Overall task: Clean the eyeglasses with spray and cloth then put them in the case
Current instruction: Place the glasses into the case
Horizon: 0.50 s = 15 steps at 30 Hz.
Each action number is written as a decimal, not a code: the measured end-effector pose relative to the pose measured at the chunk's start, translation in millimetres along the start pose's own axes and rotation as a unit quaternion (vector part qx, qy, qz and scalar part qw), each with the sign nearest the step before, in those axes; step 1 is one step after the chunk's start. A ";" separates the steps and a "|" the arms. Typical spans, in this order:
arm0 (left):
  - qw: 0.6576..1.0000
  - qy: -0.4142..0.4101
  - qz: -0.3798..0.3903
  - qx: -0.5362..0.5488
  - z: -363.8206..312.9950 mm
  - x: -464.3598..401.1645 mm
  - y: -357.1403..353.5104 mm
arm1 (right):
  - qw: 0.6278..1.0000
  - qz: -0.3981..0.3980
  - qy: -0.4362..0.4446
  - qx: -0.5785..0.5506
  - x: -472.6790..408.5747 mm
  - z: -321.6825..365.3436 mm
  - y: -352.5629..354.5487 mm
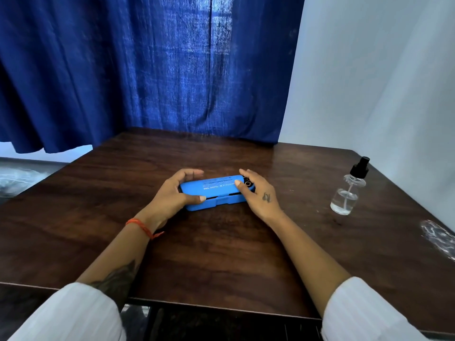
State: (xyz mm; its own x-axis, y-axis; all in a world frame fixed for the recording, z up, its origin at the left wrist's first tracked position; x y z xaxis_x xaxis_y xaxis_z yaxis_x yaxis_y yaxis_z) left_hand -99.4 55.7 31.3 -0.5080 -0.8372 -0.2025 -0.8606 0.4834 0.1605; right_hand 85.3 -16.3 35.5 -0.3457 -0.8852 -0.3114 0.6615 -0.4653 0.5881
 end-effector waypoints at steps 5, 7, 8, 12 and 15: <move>0.997 0.006 0.010 -0.075 4.4 -1.3 2.6 | 0.999 -0.004 0.027 0.039 1.9 0.0 1.0; 0.997 0.009 0.006 -0.080 6.8 -0.9 3.4 | 0.998 -0.006 0.031 0.048 2.0 0.0 1.6; 0.997 0.008 0.002 -0.083 7.4 -0.9 3.8 | 0.998 -0.007 0.032 0.053 1.9 -0.6 2.3; 0.992 -0.013 0.000 -0.125 8.8 -1.9 5.1 | 0.994 -0.006 0.042 0.096 3.6 -2.4 3.8; 0.988 -0.025 -0.001 -0.154 7.4 0.4 5.7 | 0.991 0.000 0.040 0.125 4.7 -0.8 4.9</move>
State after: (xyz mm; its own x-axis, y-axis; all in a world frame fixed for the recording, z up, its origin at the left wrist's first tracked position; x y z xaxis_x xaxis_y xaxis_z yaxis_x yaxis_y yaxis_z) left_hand -104.8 60.0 25.0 -0.5138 -0.8206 -0.2501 -0.8138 0.3740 0.4448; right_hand 87.5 -22.8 36.3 -0.2860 -0.8868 -0.3631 0.4721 -0.4602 0.7519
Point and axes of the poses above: each hand's wrist, its own x-axis away from the middle knuckle, its own y-axis out of the back of the hand, z = x × y, the point moved 7 cm from there along -x, towards the middle knuckle, and after that the axes turned 1 degree about x, right-handed, at the moved point
